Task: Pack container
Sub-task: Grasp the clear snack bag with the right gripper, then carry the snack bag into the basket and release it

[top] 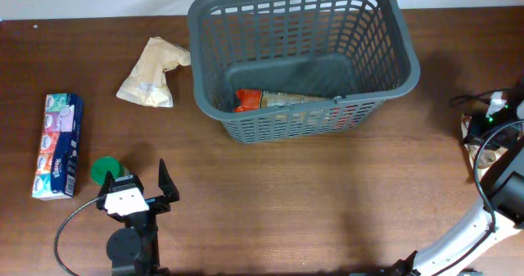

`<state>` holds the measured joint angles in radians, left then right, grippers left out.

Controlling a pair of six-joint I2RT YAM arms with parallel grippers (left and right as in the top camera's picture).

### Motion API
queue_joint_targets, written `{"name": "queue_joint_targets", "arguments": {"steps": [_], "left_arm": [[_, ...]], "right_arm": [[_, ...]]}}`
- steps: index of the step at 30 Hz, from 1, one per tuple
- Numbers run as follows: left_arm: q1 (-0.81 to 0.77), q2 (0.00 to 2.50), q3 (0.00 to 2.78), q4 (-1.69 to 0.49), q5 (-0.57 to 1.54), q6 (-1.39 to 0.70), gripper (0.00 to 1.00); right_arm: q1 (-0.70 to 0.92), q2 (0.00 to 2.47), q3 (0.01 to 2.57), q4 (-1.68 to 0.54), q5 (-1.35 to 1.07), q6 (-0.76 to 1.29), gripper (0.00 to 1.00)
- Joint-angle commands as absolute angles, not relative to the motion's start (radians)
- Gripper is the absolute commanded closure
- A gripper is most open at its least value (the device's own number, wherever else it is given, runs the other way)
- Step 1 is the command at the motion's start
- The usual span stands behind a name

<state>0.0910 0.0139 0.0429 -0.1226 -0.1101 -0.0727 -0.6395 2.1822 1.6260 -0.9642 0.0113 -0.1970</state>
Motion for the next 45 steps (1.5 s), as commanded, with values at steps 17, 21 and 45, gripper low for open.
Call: {"name": "queue_joint_targets", "arguments": {"steps": [17,21,45], "left_arm": [[0.095,0.006,0.033,-0.120,-0.121,-0.083,0.01],[0.095,0.006,0.033,-0.120,-0.121,-0.083,0.01],[0.095,0.006,0.033,-0.120,-0.121,-0.083,0.01]], "right_arm": [[-0.425,2.144,2.491,-1.365,-0.102,-0.133,0.96],[-0.357,2.143,2.770,-1.446,-0.102,-0.133,0.96],[0.289,2.162,2.924,-1.500,-0.101,-0.284,0.96]]}}
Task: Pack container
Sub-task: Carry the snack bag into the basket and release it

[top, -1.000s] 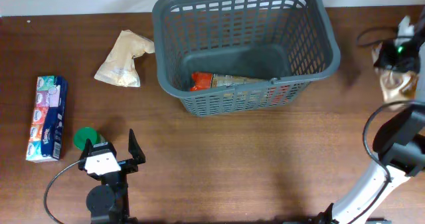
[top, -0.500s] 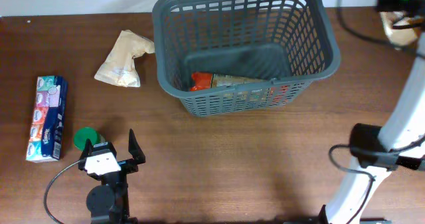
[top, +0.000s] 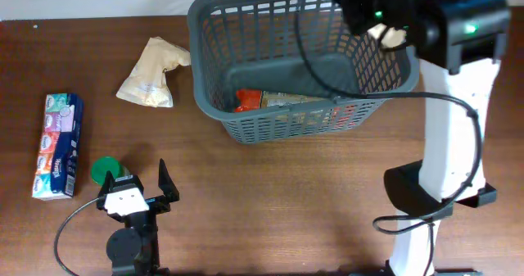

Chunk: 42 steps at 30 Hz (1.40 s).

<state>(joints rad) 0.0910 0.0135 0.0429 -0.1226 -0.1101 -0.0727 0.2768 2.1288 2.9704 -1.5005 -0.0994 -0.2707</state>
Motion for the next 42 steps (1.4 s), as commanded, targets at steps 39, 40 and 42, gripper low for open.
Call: {"name": "queue_joint_targets", "arguments": {"steps": [39,40,42], "left_arm": [[0.095,0.006,0.033,-0.120,-0.121,-0.083,0.01],[0.095,0.006,0.033,-0.120,-0.121,-0.083,0.01],[0.095,0.006,0.033,-0.120,-0.121,-0.083,0.01]], "right_arm": [[0.288,2.218,2.182,-1.211,-0.113,-0.280,0.00],[0.288,2.218,2.194,-1.215,-0.121,-0.280,0.00],[0.288,2.217,2.215,-1.220,-0.125,-0.280,0.00]]}}
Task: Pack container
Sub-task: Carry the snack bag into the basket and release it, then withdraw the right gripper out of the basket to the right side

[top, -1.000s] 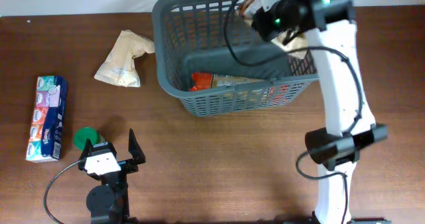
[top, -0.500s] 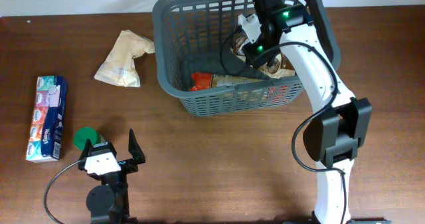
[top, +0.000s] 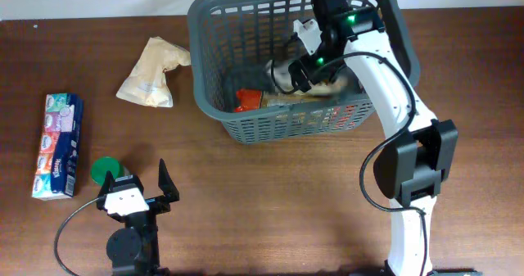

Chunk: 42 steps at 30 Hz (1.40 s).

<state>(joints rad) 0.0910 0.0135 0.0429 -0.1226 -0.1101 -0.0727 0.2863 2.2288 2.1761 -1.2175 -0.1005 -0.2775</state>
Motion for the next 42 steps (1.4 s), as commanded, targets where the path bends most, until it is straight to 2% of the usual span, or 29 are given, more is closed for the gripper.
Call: {"name": "queue_joint_targets", "arguments": {"steps": [1,14,20,24,29,42], "left_arm": [[0.095,0.006,0.033,-0.120,-0.121,-0.083,0.01],[0.095,0.006,0.033,-0.120,-0.121,-0.083,0.01],[0.095,0.006,0.033,-0.119,-0.121,-0.083,0.01],[0.095,0.006,0.033,-0.120,-0.121,-0.083,0.01],[0.095,0.006,0.033,-0.119,-0.121,-0.083,0.01],[0.095,0.006,0.033,-0.120,-0.121,-0.083,0.01]], "right_arm": [[0.288,2.217,2.230,-1.224,-0.125,-0.280,0.00],[0.286,2.209,2.550,-1.352,-0.113,-0.270,0.01],[0.237,2.209,2.828,-1.436,0.065,-0.078,0.01],[0.150,2.209,2.972,-1.522,0.184,0.064,0.01],[-0.011,2.209,3.020,-1.618,0.277,0.223,0.01],[-0.327,2.211,3.020,-1.699,0.266,0.309,0.01]]}}
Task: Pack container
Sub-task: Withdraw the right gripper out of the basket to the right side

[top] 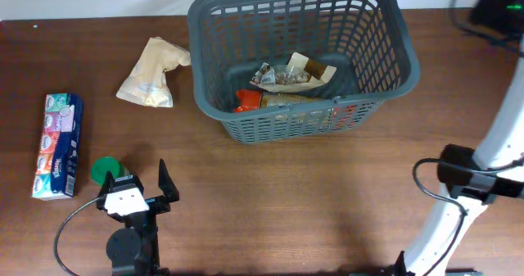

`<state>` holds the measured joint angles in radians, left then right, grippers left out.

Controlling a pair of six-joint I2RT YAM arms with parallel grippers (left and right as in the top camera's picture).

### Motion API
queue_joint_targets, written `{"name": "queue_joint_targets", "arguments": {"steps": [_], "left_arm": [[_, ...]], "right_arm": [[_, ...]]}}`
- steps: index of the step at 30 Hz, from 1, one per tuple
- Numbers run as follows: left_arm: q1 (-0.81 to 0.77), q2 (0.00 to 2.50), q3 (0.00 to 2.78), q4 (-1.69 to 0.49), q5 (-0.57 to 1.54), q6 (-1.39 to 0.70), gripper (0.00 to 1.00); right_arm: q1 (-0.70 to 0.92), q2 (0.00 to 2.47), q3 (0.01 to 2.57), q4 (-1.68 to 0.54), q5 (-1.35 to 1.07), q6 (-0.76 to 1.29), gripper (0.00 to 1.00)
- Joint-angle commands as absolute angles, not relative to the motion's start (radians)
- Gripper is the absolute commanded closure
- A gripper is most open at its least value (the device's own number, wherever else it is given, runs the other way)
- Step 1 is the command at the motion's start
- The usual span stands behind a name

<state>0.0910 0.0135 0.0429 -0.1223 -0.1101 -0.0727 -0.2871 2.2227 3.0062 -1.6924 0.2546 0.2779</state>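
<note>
The grey plastic basket (393,79) stands at the table's far middle. In it lie a red and orange packet (250,101) and, on top, a clear snack bag with a brown flap (291,72). Outside it, to the left, are a beige bag (150,81), a long tissue pack (57,145) and a green round lid (101,170). My left gripper (135,184) rests open near the front edge, beside the green lid, with nothing in it. My right arm (479,161) rises along the right edge into the top right corner; its fingers are out of view.
A black cable (70,227) loops from the left arm's base at the front edge. The right arm's dark upper link (498,6) hangs over the table's far right corner, beyond the basket's right rim.
The right gripper was down inside the basket on the snack bag. Now the bag lies loose in the basket and the arm has moved away to the top right corner.
The right arm was first at the table's right edge, over a brownish item. Then it was above the basket's far right side with a pale bag in its fingers. Then it was low inside the basket. Now the bag rests there. The left arm never moved.
</note>
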Motion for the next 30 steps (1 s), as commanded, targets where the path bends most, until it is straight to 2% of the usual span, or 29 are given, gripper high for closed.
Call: {"name": "queue_joint_targets", "arguments": {"steps": [1,13,30], "left_arm": [[0.095,0.006,0.033,-0.120,-0.121,-0.083,0.01],[0.095,0.006,0.033,-0.120,-0.121,-0.083,0.01],[0.095,0.006,0.033,-0.119,-0.121,-0.082,0.01]], "right_arm": [[-0.337,2.211,3.020,-1.699,0.266,0.308,0.01],[-0.408,2.211,3.020,-1.698,0.360,0.308,0.01],[-0.407,2.211,3.020,-1.698,0.359,0.308,0.01]]}}
